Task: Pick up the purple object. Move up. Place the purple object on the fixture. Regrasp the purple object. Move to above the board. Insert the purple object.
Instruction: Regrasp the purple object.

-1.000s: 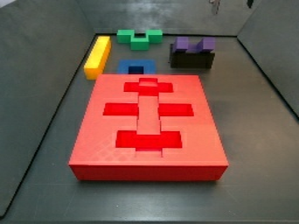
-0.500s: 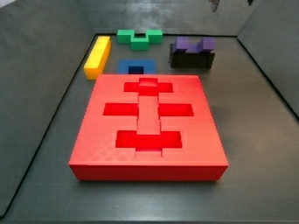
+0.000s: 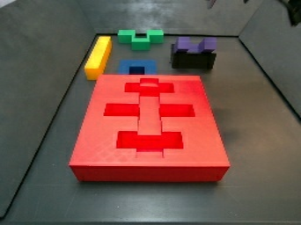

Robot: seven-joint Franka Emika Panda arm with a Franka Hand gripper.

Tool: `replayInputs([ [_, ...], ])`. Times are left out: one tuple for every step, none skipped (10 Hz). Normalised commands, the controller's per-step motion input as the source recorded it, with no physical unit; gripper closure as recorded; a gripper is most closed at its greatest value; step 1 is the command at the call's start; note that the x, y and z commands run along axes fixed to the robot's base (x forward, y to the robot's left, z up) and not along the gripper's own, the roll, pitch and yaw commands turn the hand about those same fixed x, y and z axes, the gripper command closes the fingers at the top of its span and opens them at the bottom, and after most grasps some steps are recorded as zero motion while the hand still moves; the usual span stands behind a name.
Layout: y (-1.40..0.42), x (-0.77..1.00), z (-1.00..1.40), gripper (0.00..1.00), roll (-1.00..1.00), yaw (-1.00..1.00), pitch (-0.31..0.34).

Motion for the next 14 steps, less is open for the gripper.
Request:
replayInputs([
  [-0.35,-0.3,-0.31,0.0,0.94,0.23,0.106],
  [-0.31,-0.13,-0.32,0.0,0.96,0.27,0.089],
  [-0.29,-0.11,-0.23,0.0,1.0,0.3,0.049],
  [-0.25,-0.04,-0.03,0.0,0.85,0.27,0.02],
  [0.0,0.0,0.0,0.0,0.0,0.0,0.017],
  [0.0,0.0,0.0,0.0,0.06,0.0,0.0],
  [0.0,0.0,0.0,0.0,0.0,0.0,0.037],
  [0.0,0.15,-0.29,0.0,-0.27,-0.09,0.597],
  [0.08,0.29,-0.08,0.0,-0.55,-0.16,0.72],
  [0.12,0.23,-0.16,0.0,-0.53,-0.36,0.777],
  [0.11,0.23,-0.17,0.0,-0.51,-0.39,0.769],
  [0.09,0.37,-0.28,0.0,-0.51,-0.27,0.617],
  [0.14,0.29,-0.59,0.0,-0.48,-0.06,0.246],
  [0.16,0.32,-0.66,0.0,-0.12,0.0,0.0],
])
